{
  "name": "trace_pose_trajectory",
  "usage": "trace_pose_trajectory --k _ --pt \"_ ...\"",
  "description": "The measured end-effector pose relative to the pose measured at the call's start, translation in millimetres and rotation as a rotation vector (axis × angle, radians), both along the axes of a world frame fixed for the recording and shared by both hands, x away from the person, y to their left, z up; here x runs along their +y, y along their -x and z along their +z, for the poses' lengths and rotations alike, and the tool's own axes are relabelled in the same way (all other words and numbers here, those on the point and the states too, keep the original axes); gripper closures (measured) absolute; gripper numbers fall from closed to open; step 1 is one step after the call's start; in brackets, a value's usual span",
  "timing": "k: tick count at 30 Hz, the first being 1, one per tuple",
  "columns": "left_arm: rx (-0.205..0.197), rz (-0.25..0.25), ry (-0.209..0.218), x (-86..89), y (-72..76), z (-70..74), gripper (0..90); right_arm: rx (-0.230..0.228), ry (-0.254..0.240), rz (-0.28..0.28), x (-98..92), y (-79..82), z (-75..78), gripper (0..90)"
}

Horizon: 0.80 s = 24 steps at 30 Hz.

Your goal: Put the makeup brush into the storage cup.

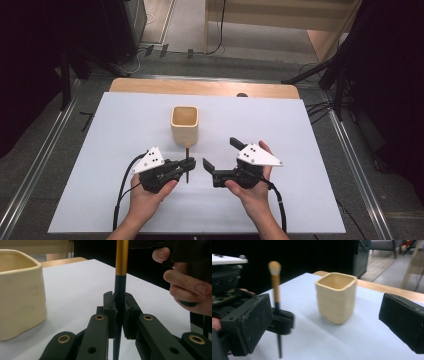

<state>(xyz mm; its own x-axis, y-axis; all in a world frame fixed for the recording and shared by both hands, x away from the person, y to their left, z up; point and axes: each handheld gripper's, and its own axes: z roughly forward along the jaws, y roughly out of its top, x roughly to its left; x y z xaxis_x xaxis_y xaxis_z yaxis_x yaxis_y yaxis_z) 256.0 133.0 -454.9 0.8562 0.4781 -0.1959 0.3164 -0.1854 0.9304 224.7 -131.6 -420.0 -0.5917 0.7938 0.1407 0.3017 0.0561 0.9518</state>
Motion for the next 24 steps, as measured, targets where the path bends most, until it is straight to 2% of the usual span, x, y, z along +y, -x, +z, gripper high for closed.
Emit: trace_pose_trajectory --k 1,2,7,10,17,20,24 --pt "0.000 0.000 0.000 0.0 0.0 0.0 84.2 0.000 0.000 0.000 0.0 0.0 0.0 0.0" --pt "-0.001 0.007 0.002 1.2 -0.7 0.5 84.1 -0.006 0.009 -0.013 -10.5 0.3 -1.9 0.0" --pt "0.000 0.025 0.012 4.6 -4.0 1.2 84.2 -0.022 0.027 -0.034 -29.0 3.2 -6.8 0.0" --pt "-0.007 0.041 0.019 9.2 -6.6 4.5 84.2 -0.023 0.034 -0.065 -48.9 6.9 -12.8 0.0" --pt "-0.014 0.062 0.027 15.7 -11.9 10.7 84.2 -0.024 0.046 -0.096 -75.3 13.0 -18.9 0.0" --pt "-0.020 0.078 0.031 18.2 -16.1 13.7 84.3 -0.033 0.069 -0.107 -89.5 16.1 -22.5 0.0" --pt "-0.027 0.088 0.029 21.3 -20.9 16.3 84.2 -0.022 0.087 -0.128 -104.0 19.0 -29.4 0.0"
